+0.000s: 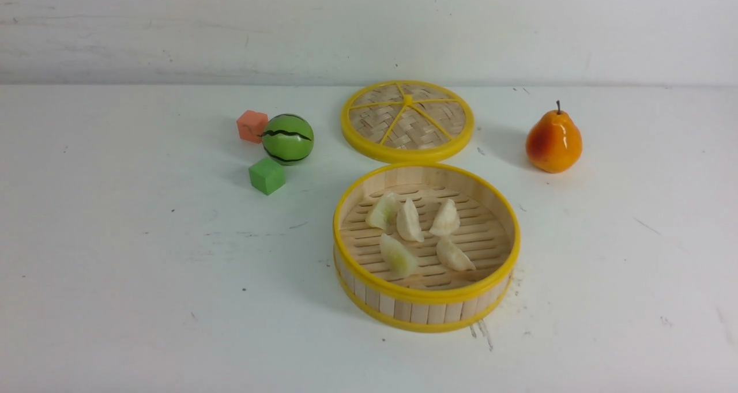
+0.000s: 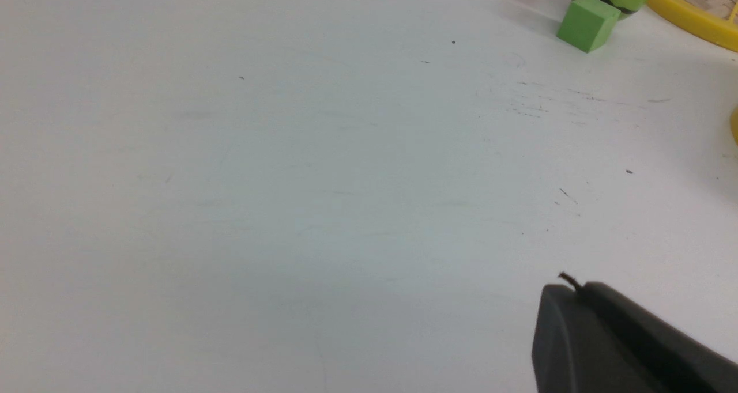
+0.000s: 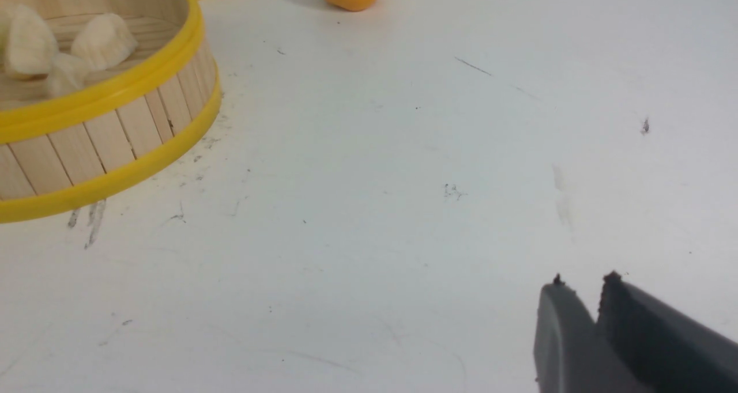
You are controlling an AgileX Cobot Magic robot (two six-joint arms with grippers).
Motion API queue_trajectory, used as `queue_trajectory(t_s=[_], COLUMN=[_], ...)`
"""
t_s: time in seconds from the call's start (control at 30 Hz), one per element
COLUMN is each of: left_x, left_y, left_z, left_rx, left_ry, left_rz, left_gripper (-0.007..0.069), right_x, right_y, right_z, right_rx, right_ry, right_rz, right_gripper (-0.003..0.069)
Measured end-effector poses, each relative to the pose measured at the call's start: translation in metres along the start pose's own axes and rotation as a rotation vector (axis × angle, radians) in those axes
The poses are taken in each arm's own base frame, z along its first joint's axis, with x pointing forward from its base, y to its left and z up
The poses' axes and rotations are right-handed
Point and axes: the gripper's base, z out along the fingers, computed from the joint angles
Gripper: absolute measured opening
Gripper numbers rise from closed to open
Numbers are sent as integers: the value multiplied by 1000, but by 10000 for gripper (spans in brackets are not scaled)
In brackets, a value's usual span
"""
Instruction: Put the dumplings into the steamer on the white table.
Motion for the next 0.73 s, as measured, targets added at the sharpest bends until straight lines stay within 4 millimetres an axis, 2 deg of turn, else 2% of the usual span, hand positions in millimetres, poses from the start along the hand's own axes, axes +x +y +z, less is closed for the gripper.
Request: queue_trajectory(t_s=[0.73], left_x=[0], left_y=[0], left_z=[0], left_rx=[0], left_ry=[0], left_rz=[0], left_gripper=[-14], right_x=[0], right_y=[0], right_z=[0], right_rx=[0], right_ry=[0], right_rz=[0], right_gripper=[114])
